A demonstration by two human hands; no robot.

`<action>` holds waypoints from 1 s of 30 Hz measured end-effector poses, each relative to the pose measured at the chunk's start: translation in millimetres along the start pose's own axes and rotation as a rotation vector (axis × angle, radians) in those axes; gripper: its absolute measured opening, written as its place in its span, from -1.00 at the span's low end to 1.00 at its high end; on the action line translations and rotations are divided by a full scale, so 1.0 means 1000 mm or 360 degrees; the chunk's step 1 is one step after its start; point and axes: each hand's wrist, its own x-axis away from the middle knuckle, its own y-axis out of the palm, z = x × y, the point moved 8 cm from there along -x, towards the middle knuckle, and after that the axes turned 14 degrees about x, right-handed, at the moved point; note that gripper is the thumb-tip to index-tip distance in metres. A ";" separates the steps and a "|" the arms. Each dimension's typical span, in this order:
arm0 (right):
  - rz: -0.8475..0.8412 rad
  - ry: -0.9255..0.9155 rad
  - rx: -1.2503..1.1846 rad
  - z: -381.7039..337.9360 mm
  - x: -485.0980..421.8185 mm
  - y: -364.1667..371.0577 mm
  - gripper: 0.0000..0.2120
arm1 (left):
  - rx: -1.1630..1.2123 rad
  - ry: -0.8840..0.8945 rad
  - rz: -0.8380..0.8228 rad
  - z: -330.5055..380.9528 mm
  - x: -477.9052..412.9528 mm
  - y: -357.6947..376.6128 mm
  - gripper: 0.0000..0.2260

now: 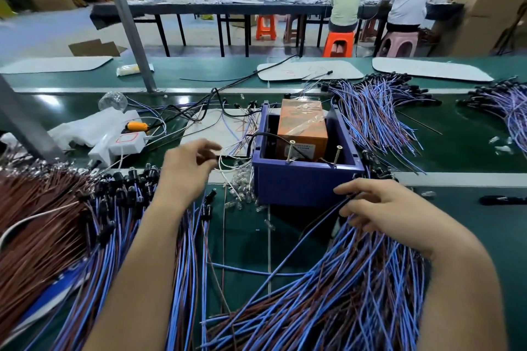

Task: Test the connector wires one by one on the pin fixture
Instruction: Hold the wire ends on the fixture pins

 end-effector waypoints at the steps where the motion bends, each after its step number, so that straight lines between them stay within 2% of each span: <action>1: 0.0001 -0.0064 -0.0067 -0.008 0.001 0.001 -0.75 | 0.0120 0.0120 0.0066 0.017 0.003 -0.008 -0.75; 3: -0.0038 -0.0223 -0.0284 -0.027 0.006 0.004 -0.77 | 0.0498 0.0352 0.0078 0.054 0.014 -0.019 -0.71; 5: -0.0122 -0.0377 -0.0585 -0.049 0.012 0.007 -0.76 | 0.0884 0.0577 -0.0063 0.091 0.032 -0.022 -0.70; 7: -0.0231 -0.0441 -0.0884 -0.067 0.017 0.014 -0.72 | 0.1113 0.0749 -0.0243 0.120 0.053 -0.013 -0.74; 10: -0.0298 -0.0466 -0.1267 -0.080 0.018 0.018 -0.58 | 0.1226 0.0848 -0.0545 0.147 0.077 0.013 -0.74; 12: -0.0220 -0.0538 -0.1291 -0.089 0.013 0.014 -0.55 | 0.1177 0.0897 -0.0693 0.155 0.088 0.030 -0.72; 13: -0.0216 -0.0556 -0.1294 -0.094 0.013 0.011 -0.45 | 0.1175 0.0878 -0.0699 0.155 0.089 0.033 -0.73; 15: -0.0156 -0.0555 -0.1314 -0.089 0.009 0.002 -0.05 | 0.1183 0.0831 -0.0563 0.151 0.084 0.032 -0.75; 16: -0.0146 -0.0625 -0.1316 -0.087 0.010 -0.001 -0.17 | 0.1171 0.0817 -0.0462 0.148 0.081 0.029 -0.76; 18: -0.0190 -0.0856 -0.1299 -0.087 0.022 -0.003 -0.70 | 0.1169 0.0774 -0.0237 0.141 0.073 0.018 -0.79; 19: -0.0215 -0.0901 -0.1297 -0.085 0.026 -0.003 -0.75 | 0.1206 0.0731 -0.0113 0.134 0.069 0.010 -0.81; 22: -0.0111 -0.0866 -0.1406 -0.072 0.023 -0.005 -0.67 | 0.1383 0.0553 0.0263 0.106 0.053 -0.016 -0.80; 25: 0.0114 -0.0693 -0.1314 -0.060 0.017 -0.013 -0.80 | 0.1477 0.0426 0.0581 0.074 0.037 -0.045 -0.74; 27: 0.0285 -0.0563 -0.1153 -0.047 0.015 -0.019 -0.83 | 0.1447 0.0401 0.0725 0.059 0.030 -0.060 -0.75; 30: 0.0340 -0.0482 -0.1000 -0.039 0.018 -0.024 -0.80 | 0.1413 0.0386 0.0839 0.043 0.024 -0.072 -0.74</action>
